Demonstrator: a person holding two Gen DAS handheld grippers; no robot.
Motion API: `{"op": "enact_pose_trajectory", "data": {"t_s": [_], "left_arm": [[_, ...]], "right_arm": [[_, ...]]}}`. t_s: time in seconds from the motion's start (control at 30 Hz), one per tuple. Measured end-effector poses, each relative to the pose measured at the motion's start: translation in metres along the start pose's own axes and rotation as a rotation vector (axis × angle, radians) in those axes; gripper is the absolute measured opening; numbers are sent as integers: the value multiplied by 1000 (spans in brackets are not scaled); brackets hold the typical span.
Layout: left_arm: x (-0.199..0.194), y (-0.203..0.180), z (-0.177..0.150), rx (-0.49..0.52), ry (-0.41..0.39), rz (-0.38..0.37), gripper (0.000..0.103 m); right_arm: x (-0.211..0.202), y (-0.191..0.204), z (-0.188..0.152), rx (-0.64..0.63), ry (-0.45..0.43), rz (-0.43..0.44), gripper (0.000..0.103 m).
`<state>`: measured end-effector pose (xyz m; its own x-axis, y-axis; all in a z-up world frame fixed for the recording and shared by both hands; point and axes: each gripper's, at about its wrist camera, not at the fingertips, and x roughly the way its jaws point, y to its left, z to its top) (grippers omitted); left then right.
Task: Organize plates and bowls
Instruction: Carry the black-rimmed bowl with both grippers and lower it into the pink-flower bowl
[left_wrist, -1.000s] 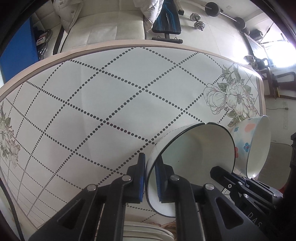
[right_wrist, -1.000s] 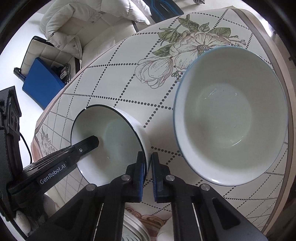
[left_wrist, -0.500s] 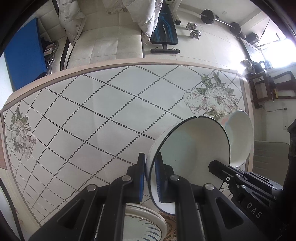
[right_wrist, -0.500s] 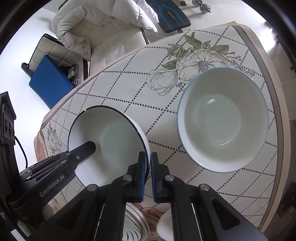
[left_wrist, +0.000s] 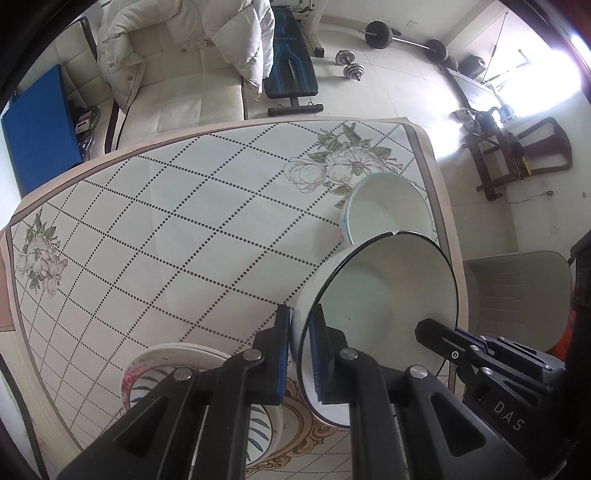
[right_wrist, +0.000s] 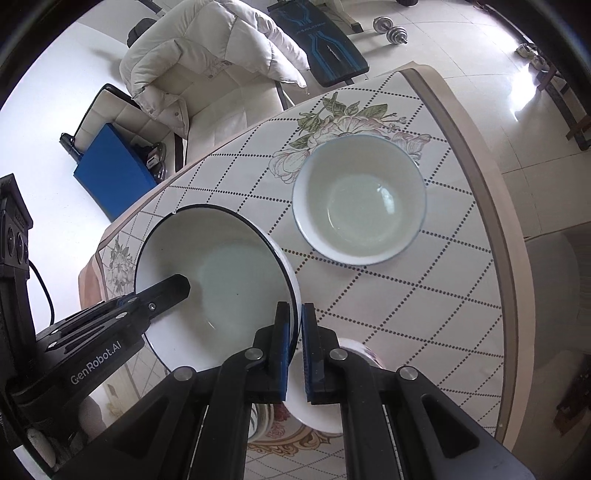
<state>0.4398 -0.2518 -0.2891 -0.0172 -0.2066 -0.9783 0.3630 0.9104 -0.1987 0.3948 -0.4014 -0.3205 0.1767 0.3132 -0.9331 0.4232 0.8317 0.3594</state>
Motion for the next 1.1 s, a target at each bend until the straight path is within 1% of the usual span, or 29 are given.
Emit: {"op": "enact_pose_trajectory", "data": {"t_s": [0.07,0.23,0.4,0.6,0.7,0.83,0.97,1.1], "left_arm": [[0,-8,-10,9,1,-7,8],[6,-27,-35,43,13,3,8],[19,-33,-58,55,47,9,8],[49,-32,-76,40,113,17,8],[65,-31,-81,36,141,30,8],[81,-34,-86,41,177,47,8],[90,-40,-89,61,195,70,8],[92,-43,-88,44,206,74,8]], "right_arm": [[-7,-6,-9,-2,-3,-2,7],[-23,-24,-34,-9,-7,-9,7],[-23,-40,-57,-18,13,-16,7],[-3,-53,-75,-9,52,-20,7],[12,-59,-78,2,77,-24,7],[32,-64,-78,-1,105,-50,7],[48,-71,-79,-4,134,-72,7],[56,-76,-80,-2,151,-84,7]]}}
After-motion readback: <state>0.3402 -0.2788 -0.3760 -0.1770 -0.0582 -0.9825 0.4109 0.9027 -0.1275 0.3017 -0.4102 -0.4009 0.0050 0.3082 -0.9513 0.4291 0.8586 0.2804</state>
